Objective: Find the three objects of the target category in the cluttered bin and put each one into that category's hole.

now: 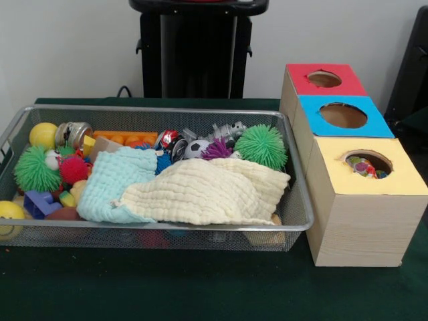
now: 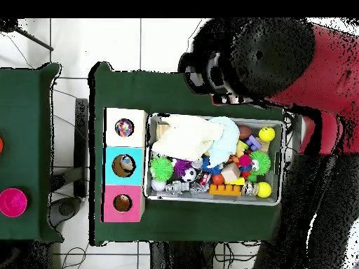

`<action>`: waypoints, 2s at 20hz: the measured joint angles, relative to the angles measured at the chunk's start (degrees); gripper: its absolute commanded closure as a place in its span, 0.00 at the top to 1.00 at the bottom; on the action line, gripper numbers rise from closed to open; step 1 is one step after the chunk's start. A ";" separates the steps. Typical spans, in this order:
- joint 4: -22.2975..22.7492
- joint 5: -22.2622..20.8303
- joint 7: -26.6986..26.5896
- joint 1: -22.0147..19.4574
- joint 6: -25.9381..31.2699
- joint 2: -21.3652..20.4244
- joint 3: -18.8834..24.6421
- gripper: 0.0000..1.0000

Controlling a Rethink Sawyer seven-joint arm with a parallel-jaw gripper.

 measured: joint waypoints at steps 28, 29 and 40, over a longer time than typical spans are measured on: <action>11.75 -0.57 0.00 1.33 -15.96 4.24 0.11 0.00; 12.09 -0.57 0.00 1.34 -16.64 4.30 0.11 0.00; 16.16 -0.79 0.00 1.58 -24.07 6.60 0.12 0.00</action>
